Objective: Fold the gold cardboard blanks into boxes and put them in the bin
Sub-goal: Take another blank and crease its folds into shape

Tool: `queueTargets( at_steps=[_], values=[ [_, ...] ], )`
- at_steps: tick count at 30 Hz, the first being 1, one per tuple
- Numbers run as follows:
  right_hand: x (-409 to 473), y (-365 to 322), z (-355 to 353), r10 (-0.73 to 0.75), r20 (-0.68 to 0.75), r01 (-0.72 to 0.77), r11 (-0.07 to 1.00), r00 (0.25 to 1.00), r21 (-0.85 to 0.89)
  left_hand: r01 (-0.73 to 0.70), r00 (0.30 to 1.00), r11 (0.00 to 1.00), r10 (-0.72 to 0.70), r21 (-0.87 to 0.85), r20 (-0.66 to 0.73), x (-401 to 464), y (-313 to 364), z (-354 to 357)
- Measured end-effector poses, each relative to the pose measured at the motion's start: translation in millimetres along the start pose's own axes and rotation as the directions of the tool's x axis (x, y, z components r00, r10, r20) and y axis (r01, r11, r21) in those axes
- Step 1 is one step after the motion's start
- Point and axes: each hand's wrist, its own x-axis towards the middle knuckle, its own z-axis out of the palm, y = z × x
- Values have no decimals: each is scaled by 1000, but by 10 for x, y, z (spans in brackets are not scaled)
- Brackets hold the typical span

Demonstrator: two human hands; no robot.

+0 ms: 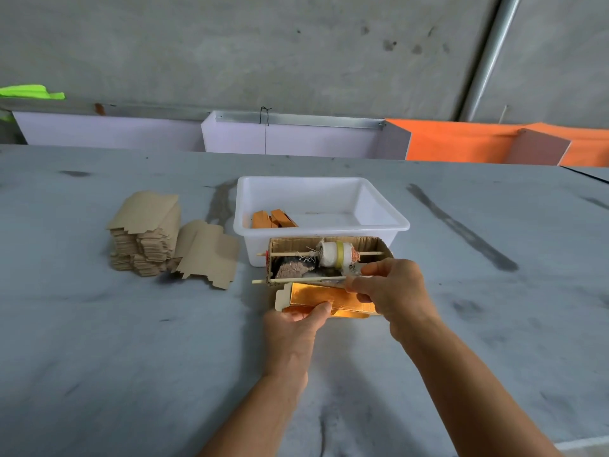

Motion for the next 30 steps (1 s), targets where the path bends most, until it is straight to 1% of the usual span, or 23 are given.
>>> queueTargets(
  at_steps=[4, 8, 13, 16, 20, 22, 30],
  values=[
    [-68, 40, -13, -21, -12, 21, 999, 1000, 28, 18, 1000, 1000, -18, 8, -18, -23, 31, 6],
    [-108, 98, -3, -40, -24, 40, 999, 999, -2, 45, 999, 999, -45, -2, -9, -58, 66, 12],
    [-131, 219, 18, -54, -16, 55, 992, 998, 113, 85, 996, 990, -84, -114, 15, -84, 130, -5],
    [-133, 287, 33, -113, 33, 105, 975, 993, 194, 88, 996, 987, -88, -136, 8, -89, 157, -25],
    [-95, 359, 53, -210, 61, 200, 971, 976, 133, 77, 997, 986, -77, -146, 5, -100, 169, -45],
    [-67, 385, 61, -237, 60, 228, 965, 970, 129, 70, 998, 987, -70, -142, 2, -110, 178, -53],
    [-65, 415, 47, -263, 71, 244, 949, 962, 197, 76, 997, 987, -78, -145, -10, -141, 199, -71]
  ],
)
